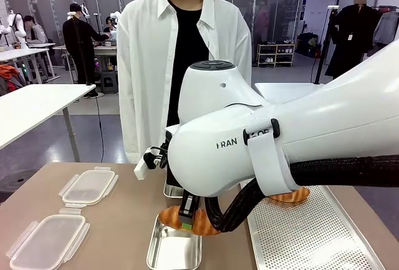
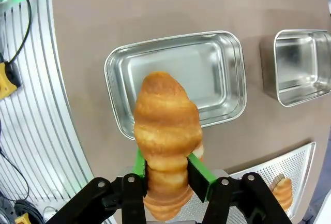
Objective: Place the bread into the airtight container.
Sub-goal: Pick up a Butter Roll and place it into an empty Airtight Container.
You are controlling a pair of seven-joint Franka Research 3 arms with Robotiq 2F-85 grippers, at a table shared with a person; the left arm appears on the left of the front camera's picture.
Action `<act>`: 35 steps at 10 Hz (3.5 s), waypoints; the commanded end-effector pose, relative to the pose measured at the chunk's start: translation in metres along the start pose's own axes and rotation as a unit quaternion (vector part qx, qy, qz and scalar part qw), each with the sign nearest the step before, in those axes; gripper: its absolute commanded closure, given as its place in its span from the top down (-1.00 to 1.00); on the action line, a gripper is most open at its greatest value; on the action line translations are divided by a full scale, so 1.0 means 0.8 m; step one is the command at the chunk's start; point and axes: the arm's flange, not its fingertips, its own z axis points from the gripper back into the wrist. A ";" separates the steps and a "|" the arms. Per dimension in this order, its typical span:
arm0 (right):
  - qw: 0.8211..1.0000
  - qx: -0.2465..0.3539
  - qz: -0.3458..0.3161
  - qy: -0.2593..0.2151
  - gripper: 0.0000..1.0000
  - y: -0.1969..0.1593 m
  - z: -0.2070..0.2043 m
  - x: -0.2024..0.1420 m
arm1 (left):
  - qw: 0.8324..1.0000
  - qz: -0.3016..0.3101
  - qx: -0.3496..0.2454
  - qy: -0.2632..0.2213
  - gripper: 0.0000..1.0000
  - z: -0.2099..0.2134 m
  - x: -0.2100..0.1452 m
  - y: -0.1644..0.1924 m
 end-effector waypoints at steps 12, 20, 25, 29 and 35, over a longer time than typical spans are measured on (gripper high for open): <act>0.842 -0.028 -0.535 -0.067 -0.30 -0.030 -0.067 0.028 | 1.000 -0.004 -0.003 -0.001 1.00 0.001 0.001 -0.001; 0.839 -0.014 -0.543 -0.025 0.55 -0.037 -0.146 0.041 | 1.000 -0.004 -0.003 -0.001 1.00 0.001 0.001 -0.001; 0.843 -0.028 -0.536 -0.022 1.00 -0.031 -0.130 0.044 | 1.000 -0.004 -0.003 -0.001 1.00 0.001 0.001 -0.001; 0.852 -0.004 -0.523 -0.022 1.00 -0.034 -0.133 0.037 | 1.000 -0.004 -0.003 -0.001 1.00 0.001 0.001 -0.001; 0.852 -0.004 -0.523 -0.022 1.00 -0.034 -0.133 0.037 | 1.000 -0.004 -0.003 -0.001 1.00 0.001 0.001 -0.001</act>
